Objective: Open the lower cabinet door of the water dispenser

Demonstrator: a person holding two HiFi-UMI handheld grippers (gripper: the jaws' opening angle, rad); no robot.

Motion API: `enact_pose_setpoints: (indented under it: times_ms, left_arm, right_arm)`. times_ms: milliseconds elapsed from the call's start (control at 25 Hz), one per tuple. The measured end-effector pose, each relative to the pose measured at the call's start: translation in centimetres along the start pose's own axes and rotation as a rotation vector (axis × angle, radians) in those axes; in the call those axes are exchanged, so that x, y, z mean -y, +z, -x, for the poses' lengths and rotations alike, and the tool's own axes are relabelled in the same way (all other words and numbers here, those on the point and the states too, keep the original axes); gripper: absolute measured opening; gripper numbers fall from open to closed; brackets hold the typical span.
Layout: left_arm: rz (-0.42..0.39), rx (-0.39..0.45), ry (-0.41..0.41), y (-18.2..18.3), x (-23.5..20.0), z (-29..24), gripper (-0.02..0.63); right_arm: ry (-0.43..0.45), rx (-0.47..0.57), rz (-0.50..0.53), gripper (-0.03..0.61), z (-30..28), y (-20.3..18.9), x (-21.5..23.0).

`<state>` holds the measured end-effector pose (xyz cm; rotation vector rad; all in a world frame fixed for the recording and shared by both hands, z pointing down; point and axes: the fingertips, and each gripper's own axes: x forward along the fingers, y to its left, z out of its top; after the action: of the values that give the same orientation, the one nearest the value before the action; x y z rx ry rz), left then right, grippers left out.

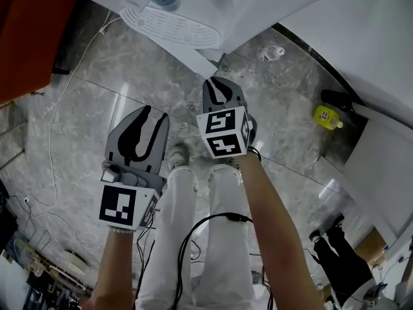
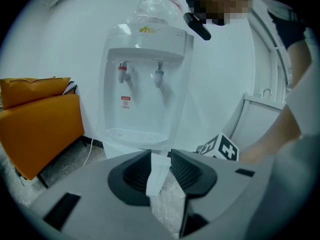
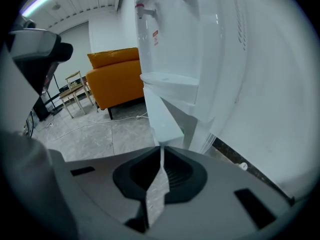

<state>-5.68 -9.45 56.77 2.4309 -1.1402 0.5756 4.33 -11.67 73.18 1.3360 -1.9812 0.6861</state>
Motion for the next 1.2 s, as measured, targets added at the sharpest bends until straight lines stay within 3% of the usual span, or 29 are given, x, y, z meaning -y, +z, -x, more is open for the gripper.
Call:
enact_pose_setpoints:
  times_ms: [40, 560, 1040, 1200]
  left_arm:
    - [0.004, -0.005, -0.002, 0.0, 0.0, -0.1, 0.129]
    - [0.084, -0.117, -0.031, -3.7, 3.2, -5.8, 0.206]
    - [0.332, -0.157, 0.175, -7.1, 2.3, -11.3, 0.286]
    - [0.369, -0.183, 0.222, -8.0, 2.4, -13.1, 0.299]
  right_arm:
    - [-0.003, 0.004, 0.006, 0.003, 0.3, 0.0, 0.0]
    - [0.004, 0.125, -0.096, 0.003, 8.9, 1.6, 3.0]
    - [0.043, 0.168, -0.105, 0.003, 15.6, 1.1, 5.8]
    - [0.048, 0.175, -0.118, 0.003, 16.5, 1.2, 6.6]
